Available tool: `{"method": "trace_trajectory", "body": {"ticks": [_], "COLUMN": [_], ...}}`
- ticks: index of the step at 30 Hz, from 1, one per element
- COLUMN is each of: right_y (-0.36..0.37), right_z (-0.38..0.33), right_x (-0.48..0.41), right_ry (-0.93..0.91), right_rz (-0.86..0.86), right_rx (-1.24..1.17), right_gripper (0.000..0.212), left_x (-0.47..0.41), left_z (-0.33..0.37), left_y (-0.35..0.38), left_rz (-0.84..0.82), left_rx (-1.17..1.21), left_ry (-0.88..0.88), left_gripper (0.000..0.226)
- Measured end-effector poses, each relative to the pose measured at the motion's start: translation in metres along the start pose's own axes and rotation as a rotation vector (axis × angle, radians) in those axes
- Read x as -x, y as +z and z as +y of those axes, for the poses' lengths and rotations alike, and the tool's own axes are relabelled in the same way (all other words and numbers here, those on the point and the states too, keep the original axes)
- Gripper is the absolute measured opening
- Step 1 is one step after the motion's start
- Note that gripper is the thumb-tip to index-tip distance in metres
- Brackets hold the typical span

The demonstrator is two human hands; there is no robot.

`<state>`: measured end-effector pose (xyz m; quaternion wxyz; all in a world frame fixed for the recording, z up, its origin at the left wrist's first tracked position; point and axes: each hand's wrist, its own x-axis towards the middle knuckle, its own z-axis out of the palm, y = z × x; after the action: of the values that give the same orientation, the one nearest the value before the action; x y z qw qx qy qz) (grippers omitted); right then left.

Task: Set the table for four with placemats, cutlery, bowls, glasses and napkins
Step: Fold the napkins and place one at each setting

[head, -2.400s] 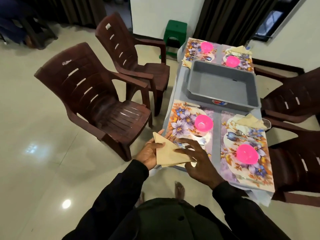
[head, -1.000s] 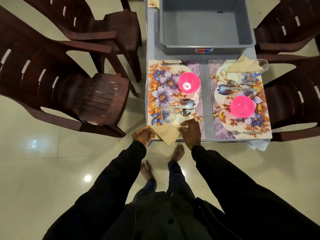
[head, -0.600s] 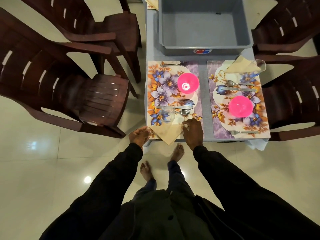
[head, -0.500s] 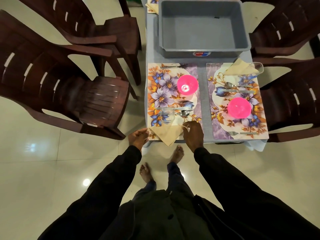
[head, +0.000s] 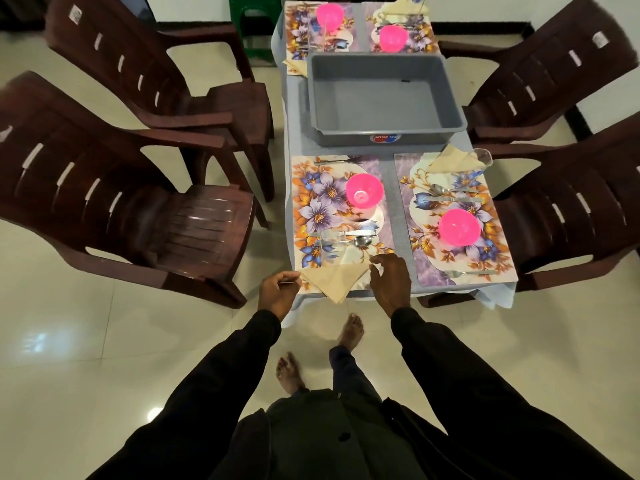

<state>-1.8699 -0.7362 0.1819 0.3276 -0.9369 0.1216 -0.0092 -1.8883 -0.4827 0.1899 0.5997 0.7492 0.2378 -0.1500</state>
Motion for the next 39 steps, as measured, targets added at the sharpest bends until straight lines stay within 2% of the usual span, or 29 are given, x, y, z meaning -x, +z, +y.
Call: {"method": "trace_trajectory", "body": {"ticks": [15, 22, 32, 39], "right_y": [-0.027, -0.042, -0.092, -0.148], "right_z": [0.004, 0.024, 0.098, 0.177], "right_x": [0.032, 0.03, 0.0, -0.023], "right_ry": [0.019, 0.004, -0.025, -0.029], "right_rz": [0.0, 0.007, -0.068, -0.096], "right_rx": [-0.022, -0.081, -0.078, -0.059], "right_gripper": [0.013, 0.013, 0.014, 0.012], "left_x": [0.023, 0.04, 0.051, 0.06], "left_z": [-0.004, 0.001, 0.023, 0.041], "left_y": [-0.006, 0.018, 0.102, 0.191], "left_rz": [-0.062, -0.107, -0.129, -0.099], "left_rx": [0.091, 0.005, -0.149, -0.166], "left_ry": [0.075, 0.148, 0.257, 0.242], "left_gripper": [0.017, 0.012, 0.011, 0.01]}}
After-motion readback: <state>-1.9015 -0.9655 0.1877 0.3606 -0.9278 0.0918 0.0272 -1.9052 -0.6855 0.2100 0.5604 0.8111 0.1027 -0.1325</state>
